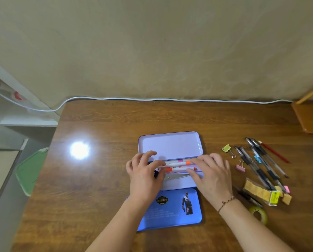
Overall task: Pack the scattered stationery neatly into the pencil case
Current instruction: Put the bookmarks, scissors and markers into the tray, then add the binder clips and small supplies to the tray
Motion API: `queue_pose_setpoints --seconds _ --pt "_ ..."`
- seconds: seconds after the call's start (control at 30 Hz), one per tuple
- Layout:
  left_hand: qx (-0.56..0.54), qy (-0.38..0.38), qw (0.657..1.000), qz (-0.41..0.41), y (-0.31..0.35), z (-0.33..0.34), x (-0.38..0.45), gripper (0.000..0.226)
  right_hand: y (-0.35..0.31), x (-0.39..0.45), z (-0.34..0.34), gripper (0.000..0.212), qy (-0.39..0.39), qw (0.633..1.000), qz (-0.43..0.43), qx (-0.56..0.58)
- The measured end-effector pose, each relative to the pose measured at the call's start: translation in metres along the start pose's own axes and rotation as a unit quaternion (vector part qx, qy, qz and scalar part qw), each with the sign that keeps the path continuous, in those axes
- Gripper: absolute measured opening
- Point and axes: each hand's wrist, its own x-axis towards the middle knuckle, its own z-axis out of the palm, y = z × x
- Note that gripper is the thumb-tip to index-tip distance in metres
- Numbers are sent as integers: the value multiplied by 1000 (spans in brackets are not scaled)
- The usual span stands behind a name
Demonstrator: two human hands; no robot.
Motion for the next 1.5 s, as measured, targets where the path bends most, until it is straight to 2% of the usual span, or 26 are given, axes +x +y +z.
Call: queue_pose_setpoints --seconds 0.17,0.23,0.4,0.6,0.73,0.83,0.9,1.0,1.1,1.23,1.37,1.5 --pt "8 -14 998 53 -2 -1 2 11 6 -3 -6 31 -18 992 111 -51" --pt "26 -33 997 65 -1 -2 1 15 4 -4 -5 33 -25 992 114 -56" --pt "31 -33 998 33 1 -1 2 11 -2 -8 3 31 -35 992 117 -4" --pt "36 -49 998 32 1 -3 3 15 -2 -4 10 23 -27 987 153 31" --pt "38 -52 998 23 0 -3 3 14 -5 -4 9 19 -24 989 139 46" --pt "40 -51 998 28 2 -6 4 19 -1 -11 1 24 -11 991 123 54" --pt "42 -58 997 41 3 -8 3 26 9 -25 -11 25 17 988 139 66" --pt "60 -85 992 76 8 -11 1 45 35 -63 -32 19 63 973 214 58" --pt "79 -125 984 94 17 -11 2 73 63 -106 -46 16 59 957 282 24" --pt "97 -179 973 108 25 -7 4 97 73 -146 -51 41 25 978 204 -13" --pt "102 -185 972 103 27 -5 5 102 71 -165 -41 46 -33 986 157 -43" --pt "115 -191 967 127 28 -6 3 101 65 -177 -39 58 -27 987 160 -19"
